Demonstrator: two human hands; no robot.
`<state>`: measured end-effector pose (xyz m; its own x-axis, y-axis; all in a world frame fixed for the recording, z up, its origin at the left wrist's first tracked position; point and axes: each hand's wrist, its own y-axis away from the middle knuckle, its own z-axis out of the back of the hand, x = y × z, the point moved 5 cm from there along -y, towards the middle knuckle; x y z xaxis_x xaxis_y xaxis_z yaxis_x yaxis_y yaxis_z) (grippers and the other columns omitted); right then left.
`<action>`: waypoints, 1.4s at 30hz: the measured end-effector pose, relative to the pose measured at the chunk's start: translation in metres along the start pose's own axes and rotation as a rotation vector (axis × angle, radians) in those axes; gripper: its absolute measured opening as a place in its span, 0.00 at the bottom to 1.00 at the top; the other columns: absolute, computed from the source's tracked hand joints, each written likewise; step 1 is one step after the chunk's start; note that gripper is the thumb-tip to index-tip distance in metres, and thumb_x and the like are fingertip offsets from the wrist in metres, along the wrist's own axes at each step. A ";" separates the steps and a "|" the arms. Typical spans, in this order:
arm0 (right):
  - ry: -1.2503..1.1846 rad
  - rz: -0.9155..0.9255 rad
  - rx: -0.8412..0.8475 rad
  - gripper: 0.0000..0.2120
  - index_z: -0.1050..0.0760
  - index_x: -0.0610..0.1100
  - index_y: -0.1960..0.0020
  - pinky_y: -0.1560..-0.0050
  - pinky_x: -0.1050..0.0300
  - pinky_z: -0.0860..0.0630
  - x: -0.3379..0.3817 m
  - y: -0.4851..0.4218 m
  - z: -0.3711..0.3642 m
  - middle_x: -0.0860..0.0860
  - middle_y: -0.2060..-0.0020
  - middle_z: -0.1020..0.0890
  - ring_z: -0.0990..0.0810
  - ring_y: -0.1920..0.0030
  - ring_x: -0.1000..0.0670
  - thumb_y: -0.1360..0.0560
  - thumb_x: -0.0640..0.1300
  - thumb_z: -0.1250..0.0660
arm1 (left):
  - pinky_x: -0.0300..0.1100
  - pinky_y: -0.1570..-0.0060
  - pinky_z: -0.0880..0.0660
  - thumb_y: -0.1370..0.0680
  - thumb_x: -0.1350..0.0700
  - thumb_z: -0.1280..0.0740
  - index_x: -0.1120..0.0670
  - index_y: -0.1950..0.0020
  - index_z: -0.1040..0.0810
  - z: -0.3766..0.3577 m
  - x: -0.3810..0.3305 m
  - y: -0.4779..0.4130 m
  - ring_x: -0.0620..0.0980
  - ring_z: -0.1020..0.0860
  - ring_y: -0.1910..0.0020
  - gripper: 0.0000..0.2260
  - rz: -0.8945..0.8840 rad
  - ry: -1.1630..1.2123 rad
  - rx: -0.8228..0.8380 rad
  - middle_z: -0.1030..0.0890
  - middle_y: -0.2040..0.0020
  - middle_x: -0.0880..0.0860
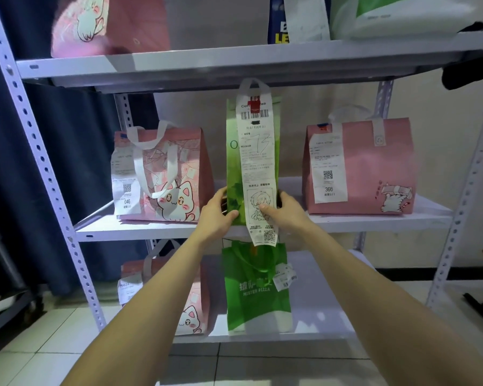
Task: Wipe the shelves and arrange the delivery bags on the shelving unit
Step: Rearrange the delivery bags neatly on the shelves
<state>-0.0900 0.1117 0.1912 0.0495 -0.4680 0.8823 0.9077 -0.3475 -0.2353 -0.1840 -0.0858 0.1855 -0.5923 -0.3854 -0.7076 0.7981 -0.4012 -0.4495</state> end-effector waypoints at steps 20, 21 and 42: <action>0.190 0.214 -0.241 0.44 0.46 0.43 0.18 0.39 0.47 0.25 0.094 0.016 -0.178 0.44 0.24 0.35 0.26 0.30 0.42 0.23 0.55 0.25 | 0.45 0.41 0.22 0.22 0.58 0.29 0.48 0.34 0.24 0.201 0.125 0.069 0.45 0.22 0.41 0.18 0.060 0.038 -0.672 0.23 0.39 0.47; 0.184 0.151 -0.233 0.47 0.47 0.42 0.17 0.36 0.44 0.25 0.087 0.010 -0.184 0.42 0.23 0.35 0.27 0.28 0.41 0.24 0.56 0.24 | 0.43 0.41 0.23 0.22 0.57 0.28 0.47 0.30 0.26 0.207 0.135 0.068 0.45 0.23 0.38 0.21 0.094 0.039 -0.651 0.24 0.36 0.48; 0.163 0.049 -0.119 0.33 0.37 0.42 0.31 0.53 0.54 0.24 0.105 0.004 -0.238 0.43 0.35 0.20 0.19 0.39 0.42 0.25 0.52 0.22 | 0.51 0.34 0.22 0.30 0.54 0.25 0.40 0.17 0.42 0.240 0.178 0.076 0.48 0.27 0.26 0.45 0.162 -0.015 -0.393 0.27 0.23 0.44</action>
<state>-0.1807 -0.1321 0.1858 0.0155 -0.6083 0.7936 0.8500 -0.4099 -0.3309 -0.2554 -0.3844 0.1561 -0.4547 -0.4309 -0.7795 0.8609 0.0116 -0.5086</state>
